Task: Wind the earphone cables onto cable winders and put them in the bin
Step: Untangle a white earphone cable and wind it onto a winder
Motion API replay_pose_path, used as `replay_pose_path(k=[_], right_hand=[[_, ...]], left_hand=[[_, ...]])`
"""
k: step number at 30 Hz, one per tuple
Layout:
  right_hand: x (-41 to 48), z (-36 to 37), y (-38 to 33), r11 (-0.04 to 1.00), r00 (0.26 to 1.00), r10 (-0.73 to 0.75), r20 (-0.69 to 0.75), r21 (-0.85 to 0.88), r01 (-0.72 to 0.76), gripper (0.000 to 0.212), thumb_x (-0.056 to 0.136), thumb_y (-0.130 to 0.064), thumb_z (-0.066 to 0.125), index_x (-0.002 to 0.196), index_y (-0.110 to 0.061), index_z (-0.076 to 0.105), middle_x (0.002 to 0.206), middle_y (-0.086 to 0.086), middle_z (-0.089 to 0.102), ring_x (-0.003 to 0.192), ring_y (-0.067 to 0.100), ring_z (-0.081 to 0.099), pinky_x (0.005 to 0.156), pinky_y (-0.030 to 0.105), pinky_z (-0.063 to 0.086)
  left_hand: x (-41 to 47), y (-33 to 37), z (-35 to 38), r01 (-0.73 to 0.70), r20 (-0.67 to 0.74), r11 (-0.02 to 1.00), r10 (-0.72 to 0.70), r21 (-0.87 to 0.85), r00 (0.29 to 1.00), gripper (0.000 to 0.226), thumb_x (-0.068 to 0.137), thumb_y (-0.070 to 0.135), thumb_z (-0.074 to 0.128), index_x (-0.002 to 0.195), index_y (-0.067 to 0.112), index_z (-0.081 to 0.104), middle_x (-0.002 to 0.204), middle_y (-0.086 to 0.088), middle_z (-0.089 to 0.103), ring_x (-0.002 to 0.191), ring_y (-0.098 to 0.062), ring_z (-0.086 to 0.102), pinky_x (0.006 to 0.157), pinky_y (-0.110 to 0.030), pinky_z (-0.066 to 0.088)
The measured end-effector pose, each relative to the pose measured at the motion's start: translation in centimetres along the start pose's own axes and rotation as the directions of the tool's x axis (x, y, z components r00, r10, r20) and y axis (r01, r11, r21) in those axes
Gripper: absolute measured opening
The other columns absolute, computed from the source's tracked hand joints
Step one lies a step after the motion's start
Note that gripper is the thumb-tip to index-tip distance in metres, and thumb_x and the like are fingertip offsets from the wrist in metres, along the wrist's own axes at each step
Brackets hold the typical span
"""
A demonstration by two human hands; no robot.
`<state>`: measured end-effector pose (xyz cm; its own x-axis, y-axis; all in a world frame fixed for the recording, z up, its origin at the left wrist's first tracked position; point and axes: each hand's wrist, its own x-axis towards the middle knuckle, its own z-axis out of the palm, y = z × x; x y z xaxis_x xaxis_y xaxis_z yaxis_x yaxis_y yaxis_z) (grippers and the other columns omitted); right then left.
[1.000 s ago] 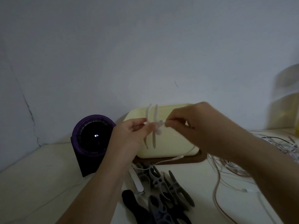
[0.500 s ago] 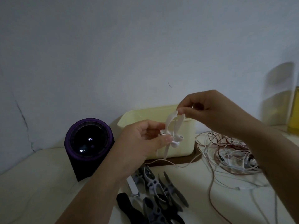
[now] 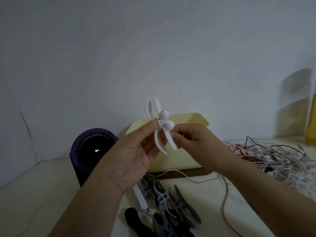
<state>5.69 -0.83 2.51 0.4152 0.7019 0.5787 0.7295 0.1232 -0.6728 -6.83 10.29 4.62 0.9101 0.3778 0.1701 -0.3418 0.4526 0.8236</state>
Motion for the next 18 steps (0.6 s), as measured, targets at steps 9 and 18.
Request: replay_pose_path(k=[9,18], right_hand=[[-0.5,0.7,-0.5,0.991,0.999,-0.028,-0.017,-0.129,0.026,0.017,0.093,-0.021,0.057,0.094,-0.028,0.072,0.059,-0.014,0.054,0.051,-0.005,0.049,0.054,0.007,0.036],[-1.2,1.6,-1.3,0.894,0.967,-0.038,0.251,-0.423,0.145,0.028,0.098,-0.03,0.047,0.103,-0.016,0.071,0.086,0.001,0.071,0.073,0.014,0.062,0.074,0.033,0.051]], left_hand=[[0.1,-0.4,0.0,-0.124,-0.155,0.979,0.15,0.164,0.976,0.02,0.073,0.015,0.062,0.082,0.007,0.077,0.09,-0.012,0.075,0.072,-0.013,0.071,0.063,-0.024,0.059],[1.1,-1.0,-2.2,-0.058,-0.382,0.887,0.255,0.458,0.888,0.014,0.087,0.025,0.065,0.089,0.021,0.078,0.099,-0.004,0.075,0.087,-0.012,0.059,0.071,-0.024,0.041]])
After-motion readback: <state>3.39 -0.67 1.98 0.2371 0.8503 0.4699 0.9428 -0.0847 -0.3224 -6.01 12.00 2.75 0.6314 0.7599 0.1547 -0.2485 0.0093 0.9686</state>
